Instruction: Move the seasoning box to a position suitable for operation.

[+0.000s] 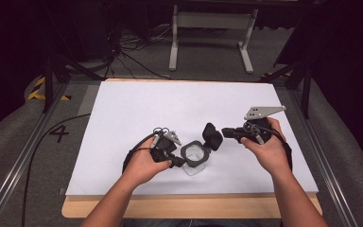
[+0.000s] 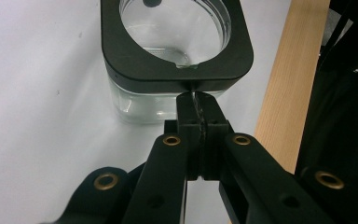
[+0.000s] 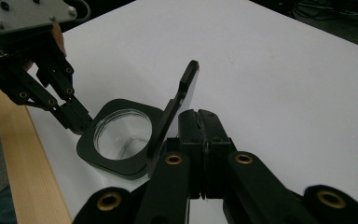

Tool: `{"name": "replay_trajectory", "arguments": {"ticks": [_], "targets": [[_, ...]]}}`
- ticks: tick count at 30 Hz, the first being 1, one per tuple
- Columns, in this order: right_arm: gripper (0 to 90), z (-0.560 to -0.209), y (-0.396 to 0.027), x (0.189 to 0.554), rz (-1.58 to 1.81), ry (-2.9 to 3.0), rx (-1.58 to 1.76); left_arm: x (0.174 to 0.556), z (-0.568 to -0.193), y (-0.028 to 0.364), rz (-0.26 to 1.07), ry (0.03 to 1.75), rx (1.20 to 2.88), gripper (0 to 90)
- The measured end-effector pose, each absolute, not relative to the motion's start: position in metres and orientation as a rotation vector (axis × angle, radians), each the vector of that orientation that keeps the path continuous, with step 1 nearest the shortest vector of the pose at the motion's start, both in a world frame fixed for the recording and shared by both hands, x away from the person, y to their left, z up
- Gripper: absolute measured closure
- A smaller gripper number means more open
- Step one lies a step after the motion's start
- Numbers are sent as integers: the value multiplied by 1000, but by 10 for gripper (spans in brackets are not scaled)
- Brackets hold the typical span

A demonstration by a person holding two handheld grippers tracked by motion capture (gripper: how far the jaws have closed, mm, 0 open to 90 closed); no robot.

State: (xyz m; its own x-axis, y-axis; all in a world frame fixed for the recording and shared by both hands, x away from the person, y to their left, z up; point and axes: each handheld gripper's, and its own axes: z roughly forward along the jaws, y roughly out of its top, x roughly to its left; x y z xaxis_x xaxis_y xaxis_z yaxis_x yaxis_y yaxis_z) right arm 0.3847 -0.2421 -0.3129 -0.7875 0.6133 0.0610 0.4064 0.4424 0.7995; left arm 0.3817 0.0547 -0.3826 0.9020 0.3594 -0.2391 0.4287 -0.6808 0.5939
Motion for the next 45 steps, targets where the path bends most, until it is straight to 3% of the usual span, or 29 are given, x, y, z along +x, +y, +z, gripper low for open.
{"name": "replay_trajectory", "arguments": {"ticks": [30, 45], "targets": [[898, -310, -229, 375, 1259, 2462, 826, 379, -383, 49, -146, 545, 2420, 897], [898, -334, -196, 370, 1216, 2618, 742, 379, -384, 49, -156, 543, 2411, 896]]}}
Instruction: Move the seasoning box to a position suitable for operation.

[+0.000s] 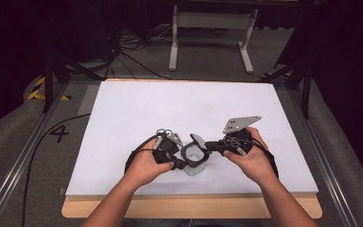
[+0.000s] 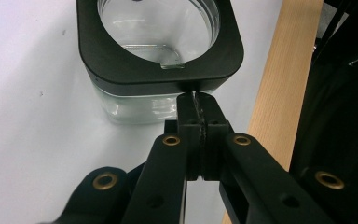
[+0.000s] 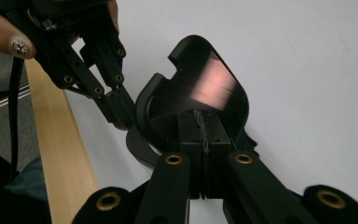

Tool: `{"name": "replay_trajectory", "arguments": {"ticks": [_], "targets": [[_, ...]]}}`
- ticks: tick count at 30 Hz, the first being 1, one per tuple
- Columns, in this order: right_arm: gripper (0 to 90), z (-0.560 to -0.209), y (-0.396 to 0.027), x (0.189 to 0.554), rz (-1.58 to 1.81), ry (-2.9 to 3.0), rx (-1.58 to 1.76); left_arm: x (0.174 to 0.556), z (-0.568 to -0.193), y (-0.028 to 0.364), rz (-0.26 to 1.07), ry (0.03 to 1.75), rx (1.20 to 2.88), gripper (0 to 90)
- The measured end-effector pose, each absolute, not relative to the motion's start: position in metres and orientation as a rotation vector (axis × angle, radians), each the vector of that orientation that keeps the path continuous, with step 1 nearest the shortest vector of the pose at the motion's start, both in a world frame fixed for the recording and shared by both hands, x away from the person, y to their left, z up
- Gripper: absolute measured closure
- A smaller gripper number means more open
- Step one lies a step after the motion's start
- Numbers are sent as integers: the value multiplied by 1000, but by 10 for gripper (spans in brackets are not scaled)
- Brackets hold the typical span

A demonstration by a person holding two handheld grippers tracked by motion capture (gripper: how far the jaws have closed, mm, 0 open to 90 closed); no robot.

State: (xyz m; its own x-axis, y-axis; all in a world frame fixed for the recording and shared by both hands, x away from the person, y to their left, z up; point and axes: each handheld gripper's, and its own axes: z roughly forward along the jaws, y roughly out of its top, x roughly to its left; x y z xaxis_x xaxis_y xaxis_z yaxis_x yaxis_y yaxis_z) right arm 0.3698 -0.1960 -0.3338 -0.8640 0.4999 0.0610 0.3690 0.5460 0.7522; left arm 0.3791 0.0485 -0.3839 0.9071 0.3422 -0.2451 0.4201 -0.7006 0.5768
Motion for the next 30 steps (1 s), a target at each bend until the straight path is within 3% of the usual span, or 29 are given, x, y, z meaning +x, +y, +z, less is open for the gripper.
{"name": "replay_trajectory", "arguments": {"ticks": [20, 30], "targets": [[897, -356, -179, 368, 1160, 2693, 723, 379, -384, 49, -157, 538, 2411, 888], [899, -352, -213, 354, 1170, 2616, 772, 389, -372, 76, -109, 612, 2349, 880]]}}
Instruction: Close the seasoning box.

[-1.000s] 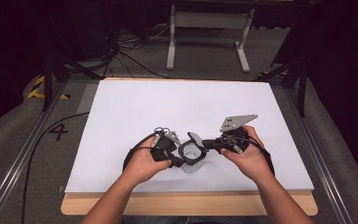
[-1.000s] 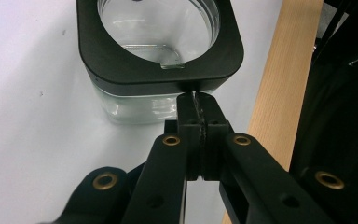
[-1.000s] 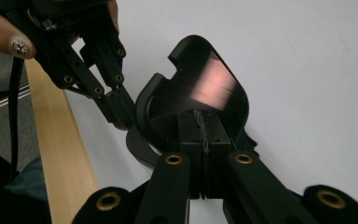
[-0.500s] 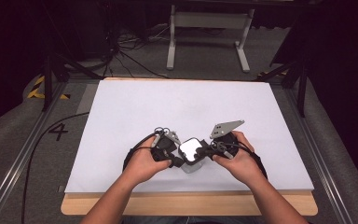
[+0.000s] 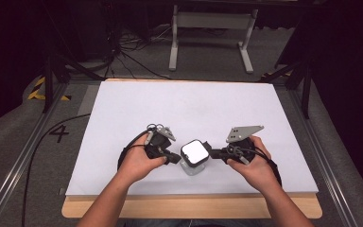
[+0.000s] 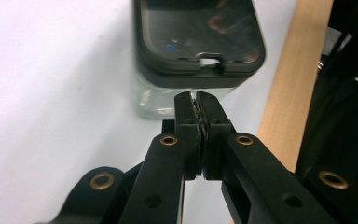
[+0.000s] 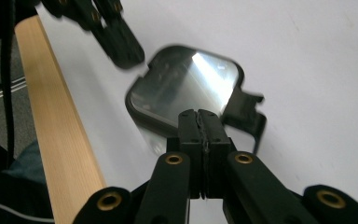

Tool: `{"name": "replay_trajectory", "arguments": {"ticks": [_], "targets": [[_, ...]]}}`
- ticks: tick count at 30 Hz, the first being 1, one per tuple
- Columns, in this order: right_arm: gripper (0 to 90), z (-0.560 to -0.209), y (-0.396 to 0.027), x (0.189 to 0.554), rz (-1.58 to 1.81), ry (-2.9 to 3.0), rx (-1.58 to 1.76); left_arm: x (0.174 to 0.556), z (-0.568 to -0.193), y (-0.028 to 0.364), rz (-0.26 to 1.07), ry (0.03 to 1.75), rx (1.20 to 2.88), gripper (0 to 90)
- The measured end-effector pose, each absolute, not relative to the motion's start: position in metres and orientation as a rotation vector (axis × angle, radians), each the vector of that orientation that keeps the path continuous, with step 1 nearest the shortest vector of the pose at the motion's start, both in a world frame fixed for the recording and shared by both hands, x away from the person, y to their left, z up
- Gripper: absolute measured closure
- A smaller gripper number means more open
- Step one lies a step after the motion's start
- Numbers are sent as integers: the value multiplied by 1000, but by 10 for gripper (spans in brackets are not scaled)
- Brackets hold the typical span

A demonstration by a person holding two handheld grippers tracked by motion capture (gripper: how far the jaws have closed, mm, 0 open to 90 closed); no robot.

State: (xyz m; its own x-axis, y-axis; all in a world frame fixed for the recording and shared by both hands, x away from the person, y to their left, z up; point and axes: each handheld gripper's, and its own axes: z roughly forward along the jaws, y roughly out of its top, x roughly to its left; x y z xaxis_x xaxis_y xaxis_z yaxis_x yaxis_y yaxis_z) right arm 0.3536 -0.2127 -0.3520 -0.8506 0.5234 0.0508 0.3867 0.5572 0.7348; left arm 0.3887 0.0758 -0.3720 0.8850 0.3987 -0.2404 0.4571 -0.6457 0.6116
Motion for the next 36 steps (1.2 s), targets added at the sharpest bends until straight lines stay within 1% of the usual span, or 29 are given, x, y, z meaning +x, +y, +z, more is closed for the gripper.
{"name": "replay_trajectory", "arguments": {"ticks": [4, 7, 13, 18, 23, 26, 32, 36], "targets": [[899, -364, -229, 347, 1152, 2624, 837, 395, -369, 84, -76, 655, 2309, 877], [899, -369, -231, 346, 1143, 2636, 848, 397, -369, 87, -69, 669, 2298, 874], [900, -392, -221, 348, 1079, 2701, 847, 399, -369, 95, -49, 698, 2280, 868], [900, -401, -214, 352, 1063, 2721, 839, 398, -368, 100, -43, 716, 2266, 868], [900, -405, -206, 358, 1067, 2711, 825, 397, -367, 105, -37, 724, 2255, 865], [900, -406, -203, 361, 997, 2709, 843, 396, -366, 108, -36, 730, 2258, 863], [900, -408, -202, 365, 1007, 2693, 873, 394, -366, 111, -29, 744, 2240, 859], [900, -409, -199, 375, 1016, 2668, 897, 393, -366, 114, -31, 746, 2242, 858]]}}
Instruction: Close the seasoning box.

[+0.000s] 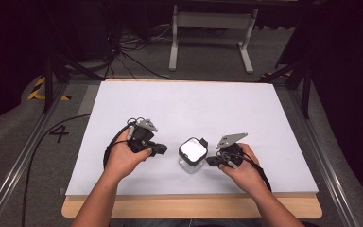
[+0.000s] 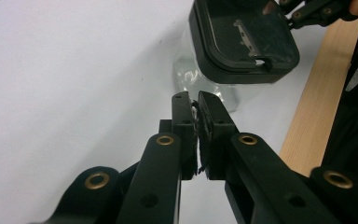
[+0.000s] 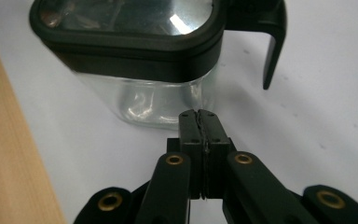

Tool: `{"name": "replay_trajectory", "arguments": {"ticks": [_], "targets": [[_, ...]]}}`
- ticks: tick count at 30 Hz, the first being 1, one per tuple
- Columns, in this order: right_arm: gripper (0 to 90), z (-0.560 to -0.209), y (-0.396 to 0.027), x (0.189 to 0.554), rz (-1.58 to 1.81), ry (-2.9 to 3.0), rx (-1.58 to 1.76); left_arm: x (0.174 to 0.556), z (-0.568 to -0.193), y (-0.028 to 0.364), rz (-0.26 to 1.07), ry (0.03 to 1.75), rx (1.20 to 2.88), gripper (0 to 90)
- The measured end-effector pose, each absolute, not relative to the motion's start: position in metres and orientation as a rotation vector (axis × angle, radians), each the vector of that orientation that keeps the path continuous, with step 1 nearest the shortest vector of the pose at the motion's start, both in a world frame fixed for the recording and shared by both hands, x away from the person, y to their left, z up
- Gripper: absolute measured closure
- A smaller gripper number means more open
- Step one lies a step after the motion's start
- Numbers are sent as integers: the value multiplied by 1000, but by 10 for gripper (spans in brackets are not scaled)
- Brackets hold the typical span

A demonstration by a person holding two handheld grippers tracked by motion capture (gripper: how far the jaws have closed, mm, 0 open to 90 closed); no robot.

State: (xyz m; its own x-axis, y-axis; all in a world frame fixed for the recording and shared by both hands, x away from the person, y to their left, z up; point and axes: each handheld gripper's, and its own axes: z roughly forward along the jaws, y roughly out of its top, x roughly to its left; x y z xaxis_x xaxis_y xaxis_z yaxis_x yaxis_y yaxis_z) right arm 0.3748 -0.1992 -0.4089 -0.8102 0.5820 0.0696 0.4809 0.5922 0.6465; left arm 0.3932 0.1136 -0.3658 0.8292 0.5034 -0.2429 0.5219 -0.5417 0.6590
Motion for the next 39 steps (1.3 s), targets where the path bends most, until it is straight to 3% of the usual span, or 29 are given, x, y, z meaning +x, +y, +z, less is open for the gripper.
{"name": "replay_trajectory", "arguments": {"ticks": [13, 27, 33, 39], "targets": [[900, -409, -184, 412, 1060, 2653, 942, 394, -370, 124, -33, 793, 2232, 854], [900, -409, -172, 423, 1061, 2662, 922, 393, -370, 132, -30, 812, 2212, 852], [900, -395, -183, 418, 1071, 2610, 914, 394, -366, 136, -12, 813, 2216, 849], [874, -363, -220, 411, 1099, 2501, 930, 391, -365, 155, 39, 875, 2192, 832]]}}
